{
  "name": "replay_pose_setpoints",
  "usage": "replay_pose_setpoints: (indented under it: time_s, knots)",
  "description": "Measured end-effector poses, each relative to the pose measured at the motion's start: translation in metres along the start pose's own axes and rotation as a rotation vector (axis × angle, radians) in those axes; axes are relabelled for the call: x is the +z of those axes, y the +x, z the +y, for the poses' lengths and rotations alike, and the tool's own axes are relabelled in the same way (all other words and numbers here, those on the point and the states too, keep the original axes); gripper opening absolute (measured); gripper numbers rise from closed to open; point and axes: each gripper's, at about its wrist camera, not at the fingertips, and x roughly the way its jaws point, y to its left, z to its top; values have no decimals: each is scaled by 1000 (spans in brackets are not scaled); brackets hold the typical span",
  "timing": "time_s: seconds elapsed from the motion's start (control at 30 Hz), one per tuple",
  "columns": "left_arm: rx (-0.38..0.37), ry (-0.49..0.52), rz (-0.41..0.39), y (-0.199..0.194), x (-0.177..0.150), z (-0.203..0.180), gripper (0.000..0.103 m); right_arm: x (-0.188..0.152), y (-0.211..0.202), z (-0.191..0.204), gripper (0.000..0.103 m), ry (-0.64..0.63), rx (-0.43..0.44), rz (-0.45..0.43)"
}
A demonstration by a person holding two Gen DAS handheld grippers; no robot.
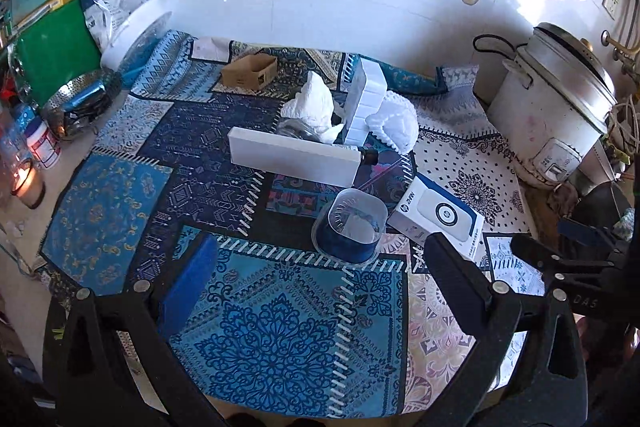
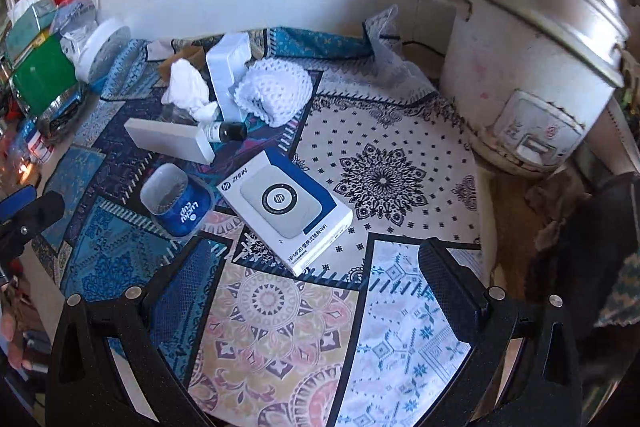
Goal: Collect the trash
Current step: 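Reach the left tool to the clear plastic container while the right tool reaches the HP box, then grasp the clear container with the left tool while the right tool grasps the HP box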
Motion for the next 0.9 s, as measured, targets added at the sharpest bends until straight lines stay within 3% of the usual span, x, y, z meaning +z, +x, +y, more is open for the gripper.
replay_pose_setpoints:
  time_s: [0.13,0.4,0.57,0.67,0.9]
  knots:
    - [29,16,43,34,4,-5,103,12,41,2,103,-87,52,76]
    - [-29,107,175,81,7,-19,97,29,92,16,103,-202,67,158]
    - [-52,156,211,100,10,-27,96,35,113,14,103,-183,67,198]
    - [-79,136,239,112,15,-28,82,37,121,8,102,-150,90,219]
    - [-107,60,311,136,18,-26,74,35,118,-5,94,-90,127,203]
